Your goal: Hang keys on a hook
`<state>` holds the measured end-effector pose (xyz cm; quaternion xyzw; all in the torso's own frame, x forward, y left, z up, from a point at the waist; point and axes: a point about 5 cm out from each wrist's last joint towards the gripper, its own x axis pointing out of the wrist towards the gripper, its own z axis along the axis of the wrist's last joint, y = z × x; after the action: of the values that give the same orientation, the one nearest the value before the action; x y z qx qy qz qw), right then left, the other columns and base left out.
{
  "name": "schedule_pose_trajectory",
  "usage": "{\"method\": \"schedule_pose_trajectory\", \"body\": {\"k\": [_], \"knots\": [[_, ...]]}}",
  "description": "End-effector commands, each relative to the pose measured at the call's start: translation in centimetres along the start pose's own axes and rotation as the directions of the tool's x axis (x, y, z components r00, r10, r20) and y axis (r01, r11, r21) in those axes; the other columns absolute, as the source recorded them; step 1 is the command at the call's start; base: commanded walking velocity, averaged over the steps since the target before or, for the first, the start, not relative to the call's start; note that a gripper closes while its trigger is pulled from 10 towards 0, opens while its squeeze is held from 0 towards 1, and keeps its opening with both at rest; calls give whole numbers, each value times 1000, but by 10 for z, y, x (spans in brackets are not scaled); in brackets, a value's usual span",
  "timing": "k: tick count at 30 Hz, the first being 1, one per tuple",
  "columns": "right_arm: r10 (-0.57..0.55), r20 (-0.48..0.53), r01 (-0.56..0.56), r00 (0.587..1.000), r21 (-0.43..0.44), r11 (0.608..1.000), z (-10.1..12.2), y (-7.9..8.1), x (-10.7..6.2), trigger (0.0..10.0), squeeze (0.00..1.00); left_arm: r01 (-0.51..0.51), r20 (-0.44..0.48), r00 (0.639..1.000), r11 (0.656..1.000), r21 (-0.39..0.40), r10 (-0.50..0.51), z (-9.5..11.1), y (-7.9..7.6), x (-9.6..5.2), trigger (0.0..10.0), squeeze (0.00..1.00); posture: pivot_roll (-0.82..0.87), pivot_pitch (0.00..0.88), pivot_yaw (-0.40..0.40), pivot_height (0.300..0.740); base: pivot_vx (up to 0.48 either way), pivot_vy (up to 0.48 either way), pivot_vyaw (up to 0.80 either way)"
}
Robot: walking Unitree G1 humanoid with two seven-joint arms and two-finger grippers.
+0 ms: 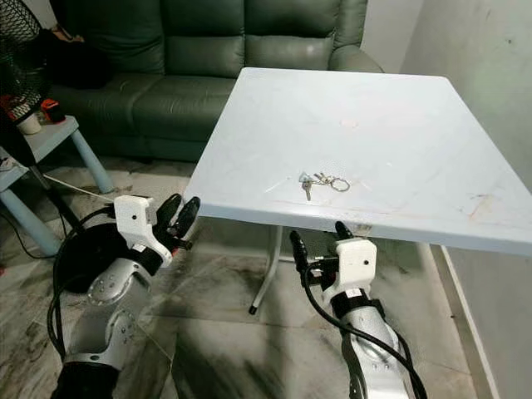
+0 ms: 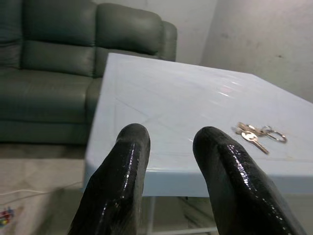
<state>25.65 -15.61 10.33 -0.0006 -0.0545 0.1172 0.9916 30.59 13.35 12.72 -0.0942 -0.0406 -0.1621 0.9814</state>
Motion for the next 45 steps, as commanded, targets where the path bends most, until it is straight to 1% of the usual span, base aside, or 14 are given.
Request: {"method": "schedule_pose_trajectory", "body": {"k": [1,5,7,10,21,24,27,29,30,32,38,45], "knots": [[2,9,-2,1000,-12,1000,6,-2,2,10000,0,-6,8,1000,1000,8,6,7,2,1,10000,0,66,0,6,740,0,0,0],[9,13,-9,1000,-19,1000,10,-2,3,10000,0,-14,8,1000,1000,-8,14,10,3,2,10000,0,67,0,7,740,0,0,0],[28,24,-27,999,-20,999,17,3,5,10000,0,-9,3,1000,1000,-12,9,12,0,2,10000,0,68,0,9,740,0,0,0],[40,32,-40,999,-17,999,20,6,5,10000,0,3,2,1000,1000,-14,-3,12,-3,0,10000,0,68,0,9,740,0,0,0],[38,20,-38,999,-21,999,22,6,5,10000,0,7,-11,1000,1000,-24,-7,12,-3,-1,10000,0,71,0,5,740,0,0,0],[-27,3,27,1000,-44,999,18,-3,5,10000,0,4,-15,1000,1000,27,-4,8,-3,-2,10000,0,71,0,5,740,0,0,0],[-87,-31,85,996,-52,995,8,-13,0,10000,0,0,-41,999,999,49,2,1,1,-7,10000,0,68,0,3,740,0,0,0],[-106,-43,103,993,-50,993,5,-16,-2,10000,0,-9,-46,999,999,50,11,-1,3,-8,10000,0,68,0,3,740,0,0,0],[-136,-57,133,989,-45,990,0,-23,-6,10000,0,-47,-56,997,998,43,49,-3,13,-10,10000,0,70,0,0,740,0,0,0],[-149,-62,146,987,-48,988,-2,-28,-8,10000,0,-68,-51,996,997,45,70,-2,20,-11,10000,0,71,0,0,740,0,0,0],[-162,-51,159,985,-56,986,2,-30,-6,10000,0,-77,-35,996,995,58,79,4,28,-10,10000,0,71,2,0,740,0,0,0],[-171,-29,169,985,-57,984,7,-32,-4,10000,0,-74,-23,997,995,67,76,6,30,-7,10000,0,71,13,4,740,328,0,0]]}}
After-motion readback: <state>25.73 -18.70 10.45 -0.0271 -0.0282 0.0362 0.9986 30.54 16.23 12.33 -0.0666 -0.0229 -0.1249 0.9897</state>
